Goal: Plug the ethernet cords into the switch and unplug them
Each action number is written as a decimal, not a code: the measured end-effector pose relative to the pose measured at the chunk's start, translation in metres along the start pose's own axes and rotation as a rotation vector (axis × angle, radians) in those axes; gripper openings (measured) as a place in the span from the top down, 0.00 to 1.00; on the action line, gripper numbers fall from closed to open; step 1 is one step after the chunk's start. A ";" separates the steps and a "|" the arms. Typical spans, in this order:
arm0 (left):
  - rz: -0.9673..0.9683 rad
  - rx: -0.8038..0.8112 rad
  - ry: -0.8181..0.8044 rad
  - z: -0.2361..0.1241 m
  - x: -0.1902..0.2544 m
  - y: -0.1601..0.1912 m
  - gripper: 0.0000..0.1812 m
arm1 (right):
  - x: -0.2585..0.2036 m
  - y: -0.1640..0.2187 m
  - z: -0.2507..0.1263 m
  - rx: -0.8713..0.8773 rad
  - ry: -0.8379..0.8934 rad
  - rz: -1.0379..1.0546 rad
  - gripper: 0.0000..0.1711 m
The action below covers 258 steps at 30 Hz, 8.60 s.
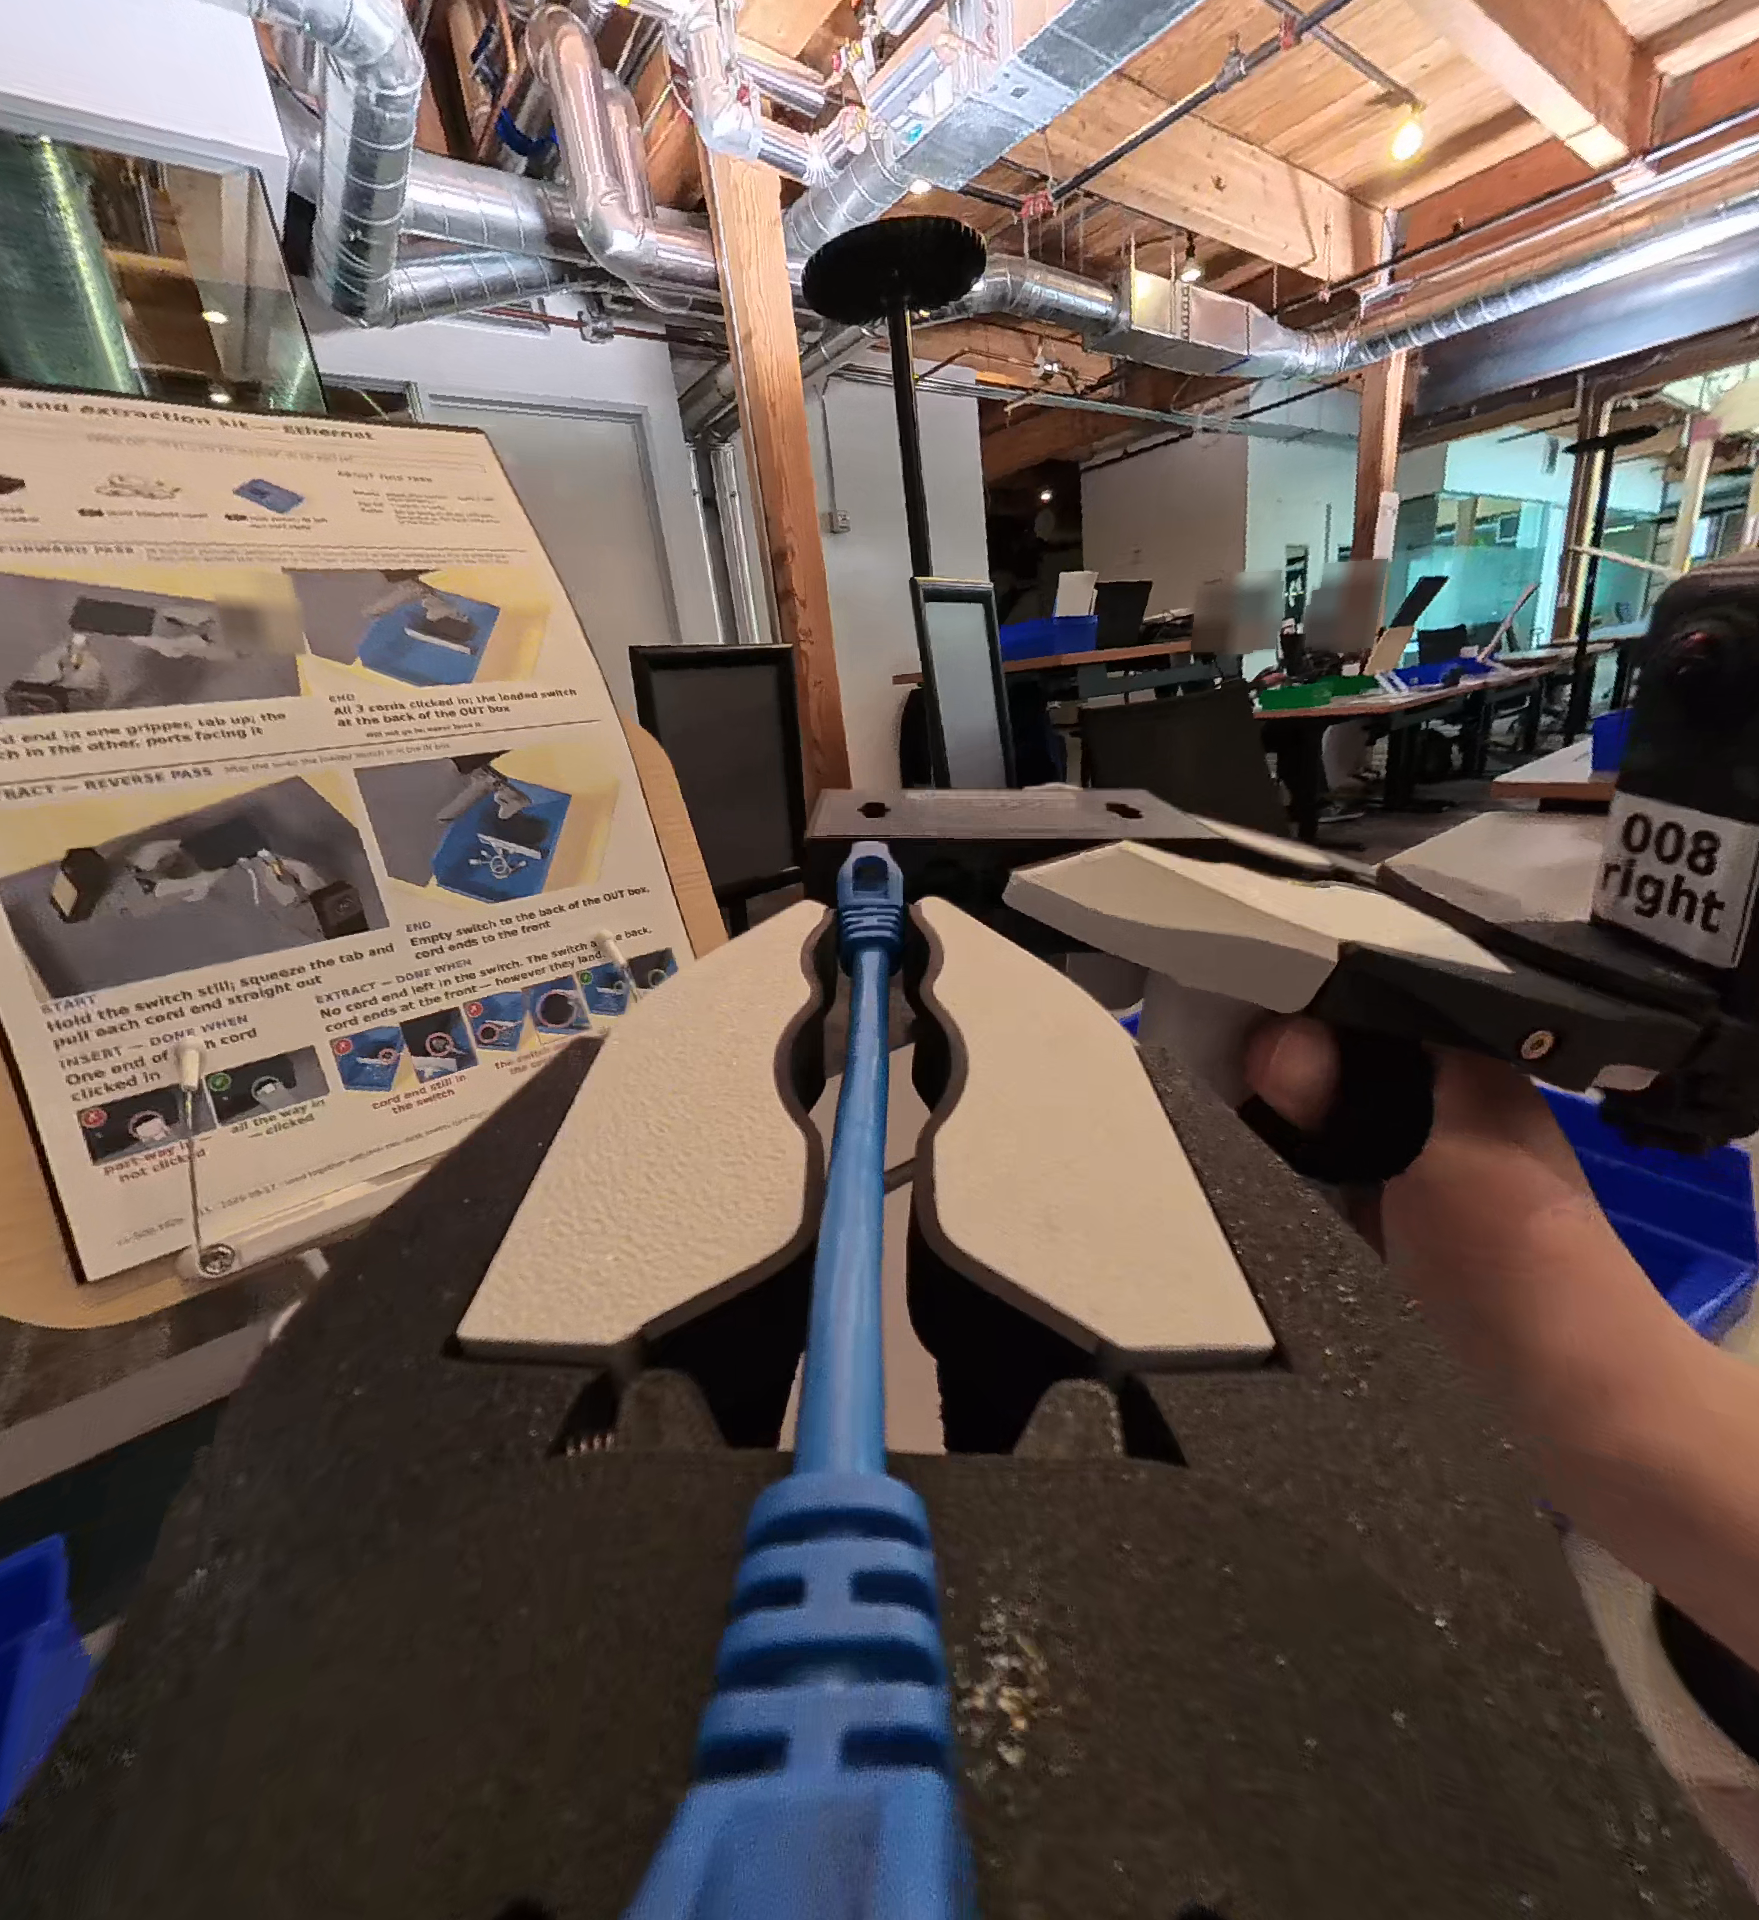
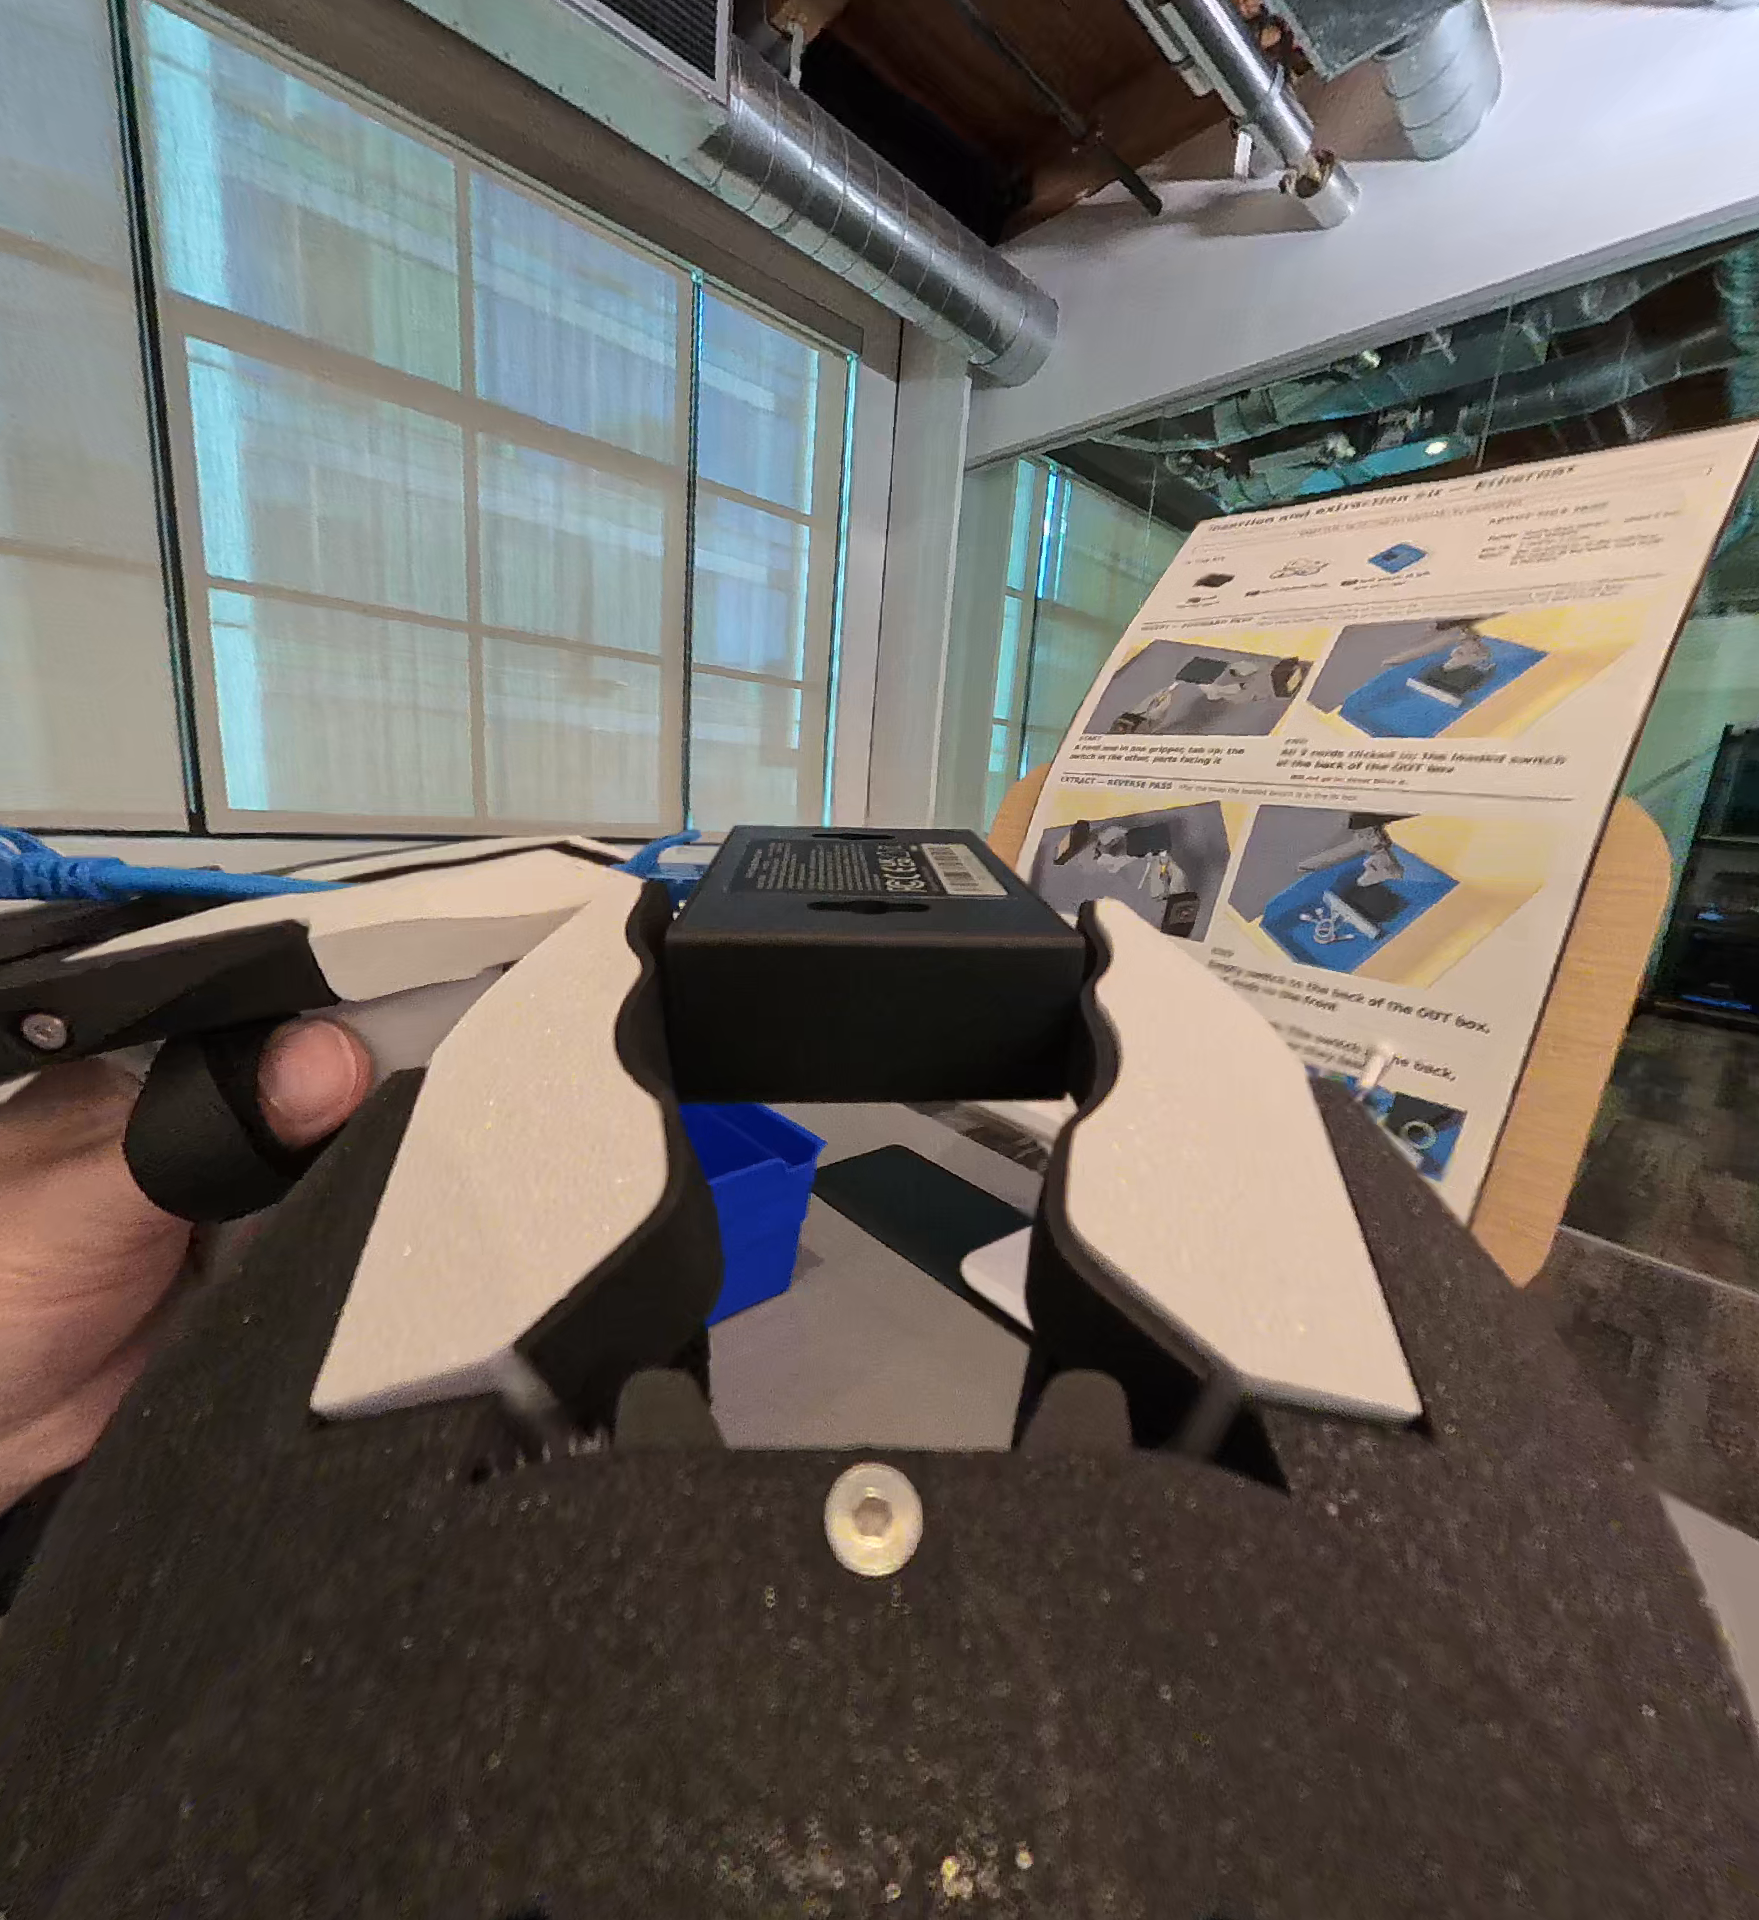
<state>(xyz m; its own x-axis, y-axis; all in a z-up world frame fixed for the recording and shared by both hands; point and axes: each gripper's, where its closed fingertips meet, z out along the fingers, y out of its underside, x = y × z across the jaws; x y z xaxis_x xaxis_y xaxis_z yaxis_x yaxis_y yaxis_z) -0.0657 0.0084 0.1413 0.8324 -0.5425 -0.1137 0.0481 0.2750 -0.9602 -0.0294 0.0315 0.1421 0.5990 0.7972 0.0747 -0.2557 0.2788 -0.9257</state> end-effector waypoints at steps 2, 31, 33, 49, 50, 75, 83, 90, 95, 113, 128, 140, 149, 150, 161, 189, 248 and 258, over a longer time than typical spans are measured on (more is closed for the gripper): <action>0.048 0.001 -0.002 0.000 0.002 0.000 0.94 | -0.001 -0.004 -0.002 -0.001 0.014 -0.072 0.58; 0.125 0.109 0.044 -0.009 0.014 -0.020 0.94 | -0.041 -0.013 -0.007 -0.110 -0.318 -0.102 0.40; 0.133 0.101 0.041 -0.008 0.014 -0.019 0.94 | -0.041 -0.013 -0.008 -0.111 -0.322 -0.102 0.39; 0.186 0.103 0.054 -0.011 0.021 -0.023 0.94 | -0.051 -0.016 -0.019 -0.065 -0.458 -0.045 0.34; 0.184 0.112 0.059 -0.012 0.022 -0.025 0.94 | -0.052 -0.016 -0.020 -0.065 -0.470 -0.040 0.34; 0.280 0.115 0.070 -0.016 0.030 -0.027 0.94 | -0.053 -0.020 -0.023 -0.040 -0.387 -0.226 0.39; 0.312 0.115 0.060 -0.018 0.029 -0.029 0.94 | -0.058 -0.019 -0.023 -0.037 -0.379 -0.273 0.37; 0.359 0.091 0.056 -0.016 0.031 -0.025 0.94 | -0.047 -0.020 -0.021 -0.059 -0.322 -0.234 0.47; 0.380 0.101 0.042 -0.016 0.035 -0.029 0.94 | -0.040 -0.024 -0.022 -0.087 -0.265 -0.311 0.54; 0.311 0.060 0.041 -0.015 0.031 -0.026 0.94 | -0.039 -0.023 -0.017 -0.083 -0.217 -0.301 0.55; 0.384 0.091 0.062 -0.014 0.041 -0.025 0.93 | -0.036 -0.026 -0.025 -0.130 -0.264 -0.302 0.55; 0.395 0.053 0.070 -0.013 0.042 -0.018 0.93 | -0.034 -0.019 -0.028 -0.186 -0.296 -0.239 0.55; 0.398 0.049 0.065 -0.012 0.040 -0.015 0.93 | -0.034 -0.016 -0.028 -0.198 -0.292 -0.248 0.55; 0.396 0.048 0.063 -0.012 0.040 -0.015 0.93 | -0.034 -0.015 -0.028 -0.201 -0.292 -0.243 0.55; 0.419 0.060 0.023 -0.013 0.038 -0.022 0.94 | -0.034 -0.020 -0.023 -0.160 -0.302 -0.204 0.55; 0.076 -0.668 -0.028 -0.010 -0.061 0.115 0.94 | -0.027 0.138 0.008 -0.588 -0.134 -0.599 0.65; -0.026 -0.585 -0.422 -0.169 -0.176 0.011 0.75 | 0.024 0.197 -0.008 -0.696 0.025 -0.198 0.72; -0.352 -1.164 -0.524 -0.246 -0.215 0.179 0.88 | 0.016 0.182 0.000 -0.693 -0.013 -0.302 0.72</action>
<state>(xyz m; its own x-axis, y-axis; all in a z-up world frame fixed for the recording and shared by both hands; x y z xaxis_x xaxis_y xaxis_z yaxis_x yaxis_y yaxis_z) -0.3719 -0.0209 -0.0691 0.9990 -0.0029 0.0442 0.0244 -0.7962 -0.6046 -0.0663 0.0944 -0.0249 0.5571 0.7471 0.3626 0.4565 0.0892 -0.8852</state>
